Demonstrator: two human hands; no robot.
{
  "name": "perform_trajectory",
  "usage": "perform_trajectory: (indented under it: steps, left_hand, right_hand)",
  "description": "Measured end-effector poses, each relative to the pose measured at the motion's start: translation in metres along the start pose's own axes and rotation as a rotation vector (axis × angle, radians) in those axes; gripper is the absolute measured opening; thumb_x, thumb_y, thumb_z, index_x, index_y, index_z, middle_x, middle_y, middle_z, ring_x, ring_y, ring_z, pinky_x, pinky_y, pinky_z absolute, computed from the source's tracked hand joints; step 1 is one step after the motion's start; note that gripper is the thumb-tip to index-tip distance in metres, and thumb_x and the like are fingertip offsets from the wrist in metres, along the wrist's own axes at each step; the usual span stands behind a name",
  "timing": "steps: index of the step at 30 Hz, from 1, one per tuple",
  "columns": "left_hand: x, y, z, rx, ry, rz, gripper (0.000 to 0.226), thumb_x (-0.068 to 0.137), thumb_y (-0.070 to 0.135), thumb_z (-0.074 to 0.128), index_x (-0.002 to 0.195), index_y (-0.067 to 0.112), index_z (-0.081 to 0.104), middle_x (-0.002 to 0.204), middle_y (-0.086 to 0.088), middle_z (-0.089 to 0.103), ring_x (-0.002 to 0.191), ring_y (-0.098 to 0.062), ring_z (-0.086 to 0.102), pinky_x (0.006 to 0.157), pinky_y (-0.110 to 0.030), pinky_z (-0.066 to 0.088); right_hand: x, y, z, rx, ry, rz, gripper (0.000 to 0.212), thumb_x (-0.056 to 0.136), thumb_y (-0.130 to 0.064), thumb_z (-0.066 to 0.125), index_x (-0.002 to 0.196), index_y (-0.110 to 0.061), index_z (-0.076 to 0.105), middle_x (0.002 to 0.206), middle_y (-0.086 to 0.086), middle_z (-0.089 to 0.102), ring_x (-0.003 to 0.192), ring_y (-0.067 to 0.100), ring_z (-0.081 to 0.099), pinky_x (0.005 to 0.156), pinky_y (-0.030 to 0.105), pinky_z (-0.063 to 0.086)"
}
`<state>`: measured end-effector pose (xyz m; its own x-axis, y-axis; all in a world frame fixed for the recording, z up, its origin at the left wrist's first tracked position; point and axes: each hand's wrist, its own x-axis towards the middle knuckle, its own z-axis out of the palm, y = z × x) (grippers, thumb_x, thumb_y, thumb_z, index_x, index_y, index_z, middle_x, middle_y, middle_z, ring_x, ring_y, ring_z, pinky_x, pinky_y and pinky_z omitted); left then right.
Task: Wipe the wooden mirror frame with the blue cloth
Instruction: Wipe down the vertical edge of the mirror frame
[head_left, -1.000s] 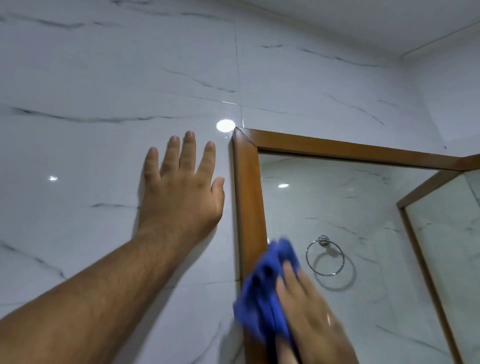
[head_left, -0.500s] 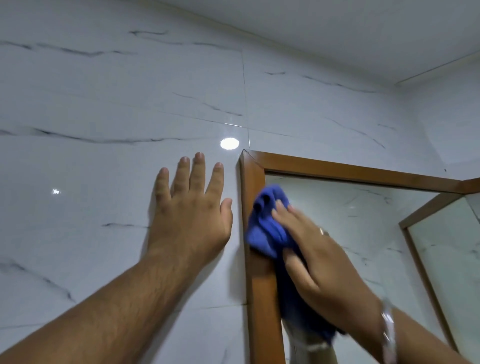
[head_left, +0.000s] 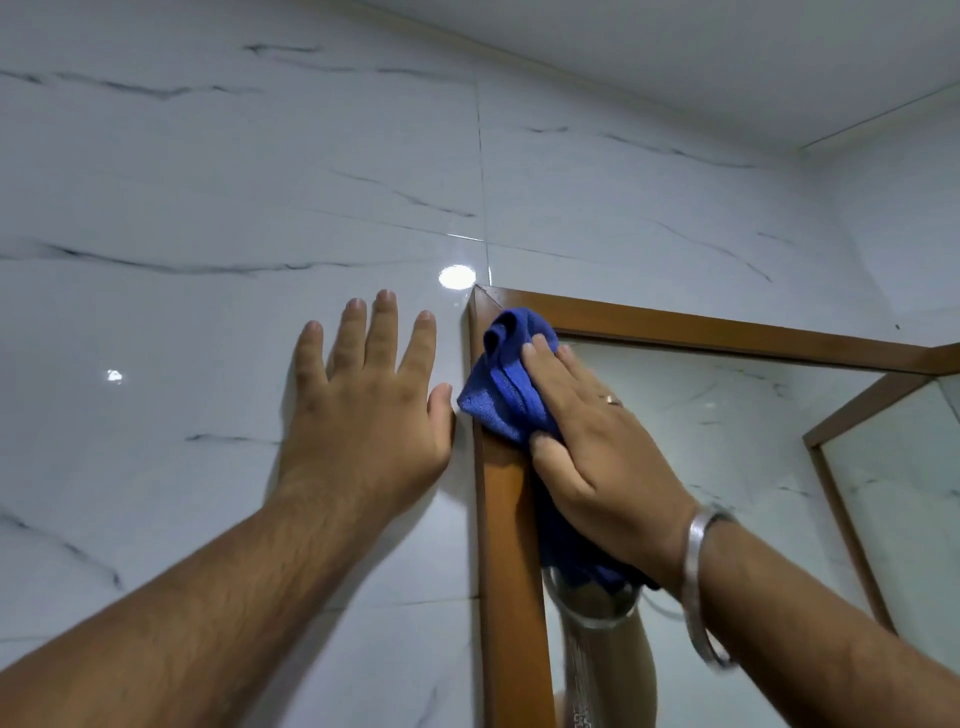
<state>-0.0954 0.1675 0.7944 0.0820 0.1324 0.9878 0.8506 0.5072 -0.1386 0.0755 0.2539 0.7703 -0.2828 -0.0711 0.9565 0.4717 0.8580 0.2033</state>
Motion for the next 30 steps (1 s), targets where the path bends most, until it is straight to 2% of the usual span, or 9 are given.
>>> perform_trajectory:
  steps: [4, 8, 12, 15, 17, 22, 26, 28, 30]
  left_hand:
    - [-0.003, 0.000, 0.001, -0.020, -0.007, 0.007, 0.070, 0.097, 0.050, 0.024, 0.160, 0.021, 0.013, 0.167, -0.015, 0.010, 0.154, -0.033, 0.012, 0.122, -0.056, 0.011]
    - [-0.006, -0.001, -0.001, -0.021, -0.031, 0.022, 0.071, 0.097, 0.051, 0.023, 0.160, 0.021, 0.009, 0.168, -0.016, 0.007, 0.154, -0.033, 0.009, 0.123, -0.056, 0.009]
    - [-0.007, -0.002, -0.004, -0.010, -0.043, 0.024, 0.072, 0.095, 0.050, 0.024, 0.160, 0.020, 0.013, 0.167, -0.016, 0.010, 0.154, -0.034, 0.011, 0.123, -0.056, 0.011]
    - [-0.006, -0.002, -0.004, -0.015, -0.042, 0.025, 0.073, 0.093, 0.051, 0.021, 0.159, 0.021, 0.017, 0.167, -0.016, 0.014, 0.153, -0.034, 0.015, 0.123, -0.056, 0.013]
    - [-0.005, -0.003, -0.004, -0.018, -0.026, 0.023, 0.073, 0.092, 0.051, 0.021, 0.158, 0.021, 0.020, 0.166, -0.015, 0.018, 0.153, -0.034, 0.017, 0.122, -0.056, 0.014]
    - [-0.006, -0.003, -0.001, -0.031, -0.027, 0.016, 0.073, 0.092, 0.051, 0.022, 0.159, 0.021, 0.018, 0.166, -0.015, 0.015, 0.153, -0.033, 0.016, 0.122, -0.055, 0.013]
    - [-0.015, -0.003, -0.001, -0.029, -0.047, 0.026, 0.070, 0.097, 0.051, 0.026, 0.160, 0.021, 0.013, 0.167, -0.015, 0.011, 0.154, -0.033, 0.012, 0.123, -0.054, 0.012]
    - [-0.026, -0.003, -0.002, -0.022, -0.069, 0.038, 0.070, 0.098, 0.050, 0.028, 0.160, 0.021, 0.014, 0.167, -0.015, 0.011, 0.154, -0.033, 0.013, 0.123, -0.054, 0.013]
    - [-0.039, -0.005, -0.003, -0.013, -0.086, 0.052, 0.069, 0.098, 0.048, 0.028, 0.160, 0.020, 0.016, 0.167, -0.015, 0.013, 0.153, -0.033, 0.016, 0.123, -0.053, 0.015]
  right_hand:
    - [-0.063, -0.016, 0.011, 0.153, -0.027, 0.017, 0.074, 0.085, -0.031, 0.045, 0.151, -0.031, 0.013, 0.159, -0.018, 0.008, 0.146, -0.002, 0.001, 0.119, 0.018, 0.005]
    - [-0.118, -0.028, 0.024, 0.029, -0.028, -0.005, 0.068, 0.089, -0.039, 0.040, 0.151, -0.025, 0.015, 0.160, -0.011, 0.013, 0.148, 0.007, 0.008, 0.118, 0.021, 0.010]
    - [-0.055, -0.021, 0.016, 0.009, 0.004, 0.047, 0.064, 0.094, -0.042, 0.030, 0.150, -0.029, 0.001, 0.160, -0.011, 0.004, 0.148, 0.007, 0.001, 0.120, 0.023, 0.005]
    - [0.007, -0.011, 0.002, -0.011, 0.018, 0.101, 0.064, 0.094, -0.041, 0.030, 0.152, -0.022, 0.010, 0.161, -0.003, 0.011, 0.148, 0.013, 0.006, 0.121, 0.031, 0.012]
    - [0.010, -0.012, 0.003, 0.026, 0.034, 0.111, 0.064, 0.093, -0.041, 0.032, 0.151, -0.022, 0.013, 0.161, -0.003, 0.014, 0.148, 0.012, 0.007, 0.121, 0.033, 0.014]
    - [-0.091, -0.035, 0.030, 0.110, 0.044, 0.143, 0.073, 0.087, -0.040, 0.042, 0.152, -0.030, 0.012, 0.160, -0.010, 0.013, 0.147, 0.006, 0.006, 0.119, 0.023, 0.009]
    - [-0.153, -0.049, 0.041, -0.040, -0.019, 0.109, 0.079, 0.071, -0.040, 0.048, 0.144, -0.016, 0.032, 0.149, 0.006, 0.039, 0.139, 0.019, 0.029, 0.108, 0.031, 0.026]
    - [-0.141, -0.042, 0.037, 0.005, -0.032, 0.086, 0.075, 0.078, -0.037, 0.046, 0.148, -0.019, 0.026, 0.154, 0.002, 0.030, 0.144, 0.018, 0.019, 0.112, 0.033, 0.024]
    - [-0.106, -0.035, 0.028, 0.057, -0.007, 0.078, 0.072, 0.087, -0.037, 0.039, 0.150, -0.031, 0.005, 0.159, -0.010, 0.008, 0.148, 0.008, -0.002, 0.120, 0.030, 0.009]
